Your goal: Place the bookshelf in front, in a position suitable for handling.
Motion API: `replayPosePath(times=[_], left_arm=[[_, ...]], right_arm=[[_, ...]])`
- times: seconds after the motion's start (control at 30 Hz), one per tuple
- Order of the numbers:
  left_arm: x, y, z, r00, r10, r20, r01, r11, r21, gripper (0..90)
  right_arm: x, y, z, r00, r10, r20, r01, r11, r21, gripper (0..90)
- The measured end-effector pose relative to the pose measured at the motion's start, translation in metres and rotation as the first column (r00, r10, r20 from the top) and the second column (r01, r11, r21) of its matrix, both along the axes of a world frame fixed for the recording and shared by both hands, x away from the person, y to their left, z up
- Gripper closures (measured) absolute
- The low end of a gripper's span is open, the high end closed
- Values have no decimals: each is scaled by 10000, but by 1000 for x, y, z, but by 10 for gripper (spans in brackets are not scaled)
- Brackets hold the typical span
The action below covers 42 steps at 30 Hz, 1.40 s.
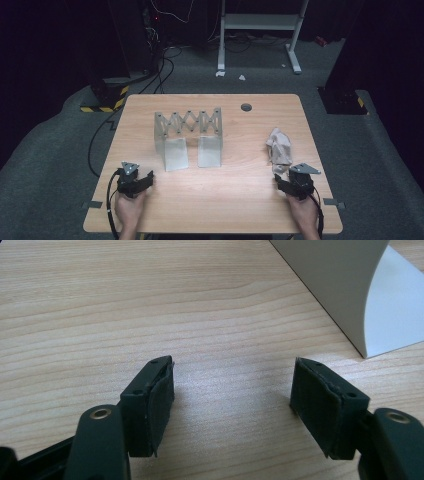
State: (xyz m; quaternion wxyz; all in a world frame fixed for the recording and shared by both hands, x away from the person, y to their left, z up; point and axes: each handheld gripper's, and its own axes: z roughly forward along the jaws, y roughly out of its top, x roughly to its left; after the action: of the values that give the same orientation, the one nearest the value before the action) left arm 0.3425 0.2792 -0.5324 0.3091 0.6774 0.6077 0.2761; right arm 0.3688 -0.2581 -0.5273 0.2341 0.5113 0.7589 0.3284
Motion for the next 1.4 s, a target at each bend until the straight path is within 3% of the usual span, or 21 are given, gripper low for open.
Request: replayPosePath(times=[0.77,1.07,1.2,1.4], left_arm=[[1,0,0,9999,-162,-22,162,9999,-36,325],[1,-1,0,9999,-141,-17,141,9999,-24,326],[0,-1,0,9999,-164,30,164,9998,-95,365],[-2,-2,1,9996,-275,20,275,9993,-258,404]], right_arm=[[0,1,0,10000,-4,1,4,10000,12,397],[-2,2,0,9996,-292,42,292,9996,62,440],[-4,6,1,9984,-565,92,562,9981,238,499],[-7,20,5,9986,-231,475,215,9992,330,602]])
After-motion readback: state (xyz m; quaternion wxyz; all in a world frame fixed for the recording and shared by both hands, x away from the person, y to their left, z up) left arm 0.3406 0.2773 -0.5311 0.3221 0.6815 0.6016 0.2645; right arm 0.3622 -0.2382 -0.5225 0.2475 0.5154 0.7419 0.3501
